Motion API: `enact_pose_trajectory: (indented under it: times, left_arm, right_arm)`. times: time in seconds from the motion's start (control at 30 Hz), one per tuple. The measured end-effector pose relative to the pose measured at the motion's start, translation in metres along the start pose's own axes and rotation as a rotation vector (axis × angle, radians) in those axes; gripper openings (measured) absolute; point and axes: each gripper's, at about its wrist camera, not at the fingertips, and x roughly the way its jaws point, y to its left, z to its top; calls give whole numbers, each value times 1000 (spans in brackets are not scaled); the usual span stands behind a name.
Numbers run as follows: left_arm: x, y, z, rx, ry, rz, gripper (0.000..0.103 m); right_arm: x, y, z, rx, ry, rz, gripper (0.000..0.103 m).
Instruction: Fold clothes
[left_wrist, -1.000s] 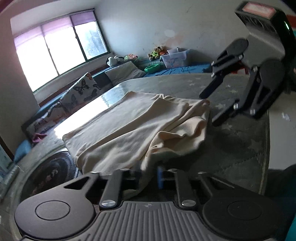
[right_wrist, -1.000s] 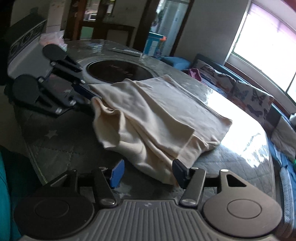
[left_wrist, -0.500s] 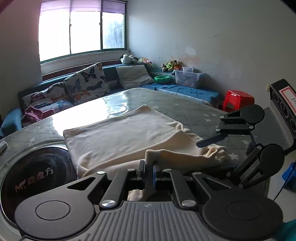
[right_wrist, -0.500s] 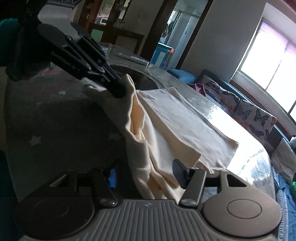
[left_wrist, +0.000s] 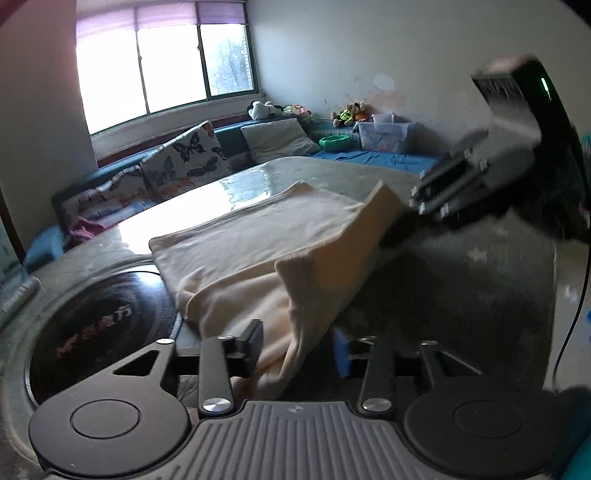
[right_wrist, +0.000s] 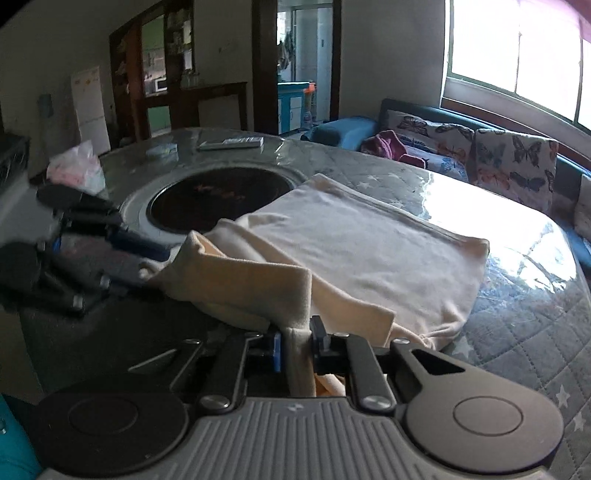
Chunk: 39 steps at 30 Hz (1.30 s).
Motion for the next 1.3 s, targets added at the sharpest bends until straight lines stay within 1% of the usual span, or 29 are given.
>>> enact_pose_trajectory:
  times: [0.13,0.17,0.2,0.23,0.27,0.3,0.4,0.57,0.83,0.97,1.1,1.23,1.3]
  left_arm:
    - [3,-2,-7,37,7,32,44]
    - [4,-1,-7,45,9,34,42]
    - [5,0,-8,52,10,36,30]
    - [5,1,-9,59,11,38,25]
    - [6,2,-9,66,13,40,16]
    - [5,3,-9,67,10,37,10]
    - [-4,5,-8,60,-15,21,6]
    - [-32,5,-5,28,-50,-30,5]
    - [-101,-6,-5,-23,-98,-112,5]
    - [-118,-8,0,-23,-116,-111,5]
    - [-108,3,15,-32,-140,-90,5]
    - [-82,21,35,-36,-153,-63,5]
    - [-61,30,46,-46,-140,-48,5]
  right_arm:
    - [-2,1,4,9,-14,-6,13]
    - [-2,1,4,10,-18,-8,12]
    - [-2,3,4,7,-20,-14,12]
    - [-3,4,4,5,-22,-18,11]
    - [-3,6,3,3,-24,-21,11]
    - [-5,7,1,0,-29,-23,11]
    - [-10,12,-2,-4,-51,-25,10]
    - [-33,21,-4,-24,-81,-12,10]
    - [-94,53,-11,-63,-63,63,10]
    - [-111,65,-5,-83,-42,83,9]
    - [-107,56,9,-85,-45,68,9]
    - [-89,29,30,-68,-56,38,9]
    - [-75,13,40,-61,-53,24,9]
